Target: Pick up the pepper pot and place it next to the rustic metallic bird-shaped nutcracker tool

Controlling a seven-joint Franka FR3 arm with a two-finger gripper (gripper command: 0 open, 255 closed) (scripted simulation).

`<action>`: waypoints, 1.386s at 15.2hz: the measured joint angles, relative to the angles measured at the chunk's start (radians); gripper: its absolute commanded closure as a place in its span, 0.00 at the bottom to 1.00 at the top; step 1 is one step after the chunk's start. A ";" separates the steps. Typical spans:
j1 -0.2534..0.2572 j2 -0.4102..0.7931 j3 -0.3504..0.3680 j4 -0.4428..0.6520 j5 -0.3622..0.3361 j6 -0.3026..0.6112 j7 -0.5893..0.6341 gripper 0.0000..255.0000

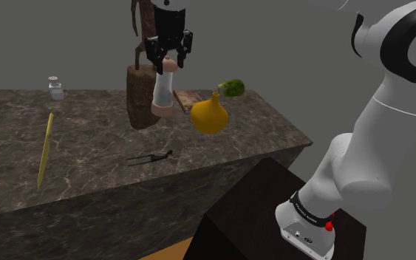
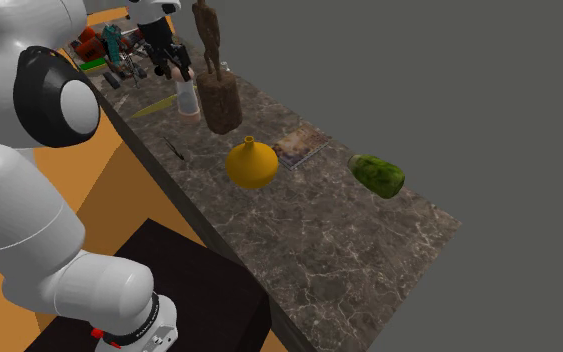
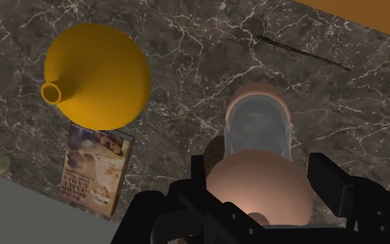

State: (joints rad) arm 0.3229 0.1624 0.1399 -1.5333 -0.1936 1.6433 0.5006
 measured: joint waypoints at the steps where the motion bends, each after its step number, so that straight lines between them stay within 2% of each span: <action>1: 0.000 -0.003 0.000 -0.018 0.000 0.014 0.004 1.00; 21: -0.006 0.019 -0.004 -0.254 -0.014 0.269 0.046 1.00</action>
State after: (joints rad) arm 0.3173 0.1817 0.1357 -1.7869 -0.2078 1.9125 0.5466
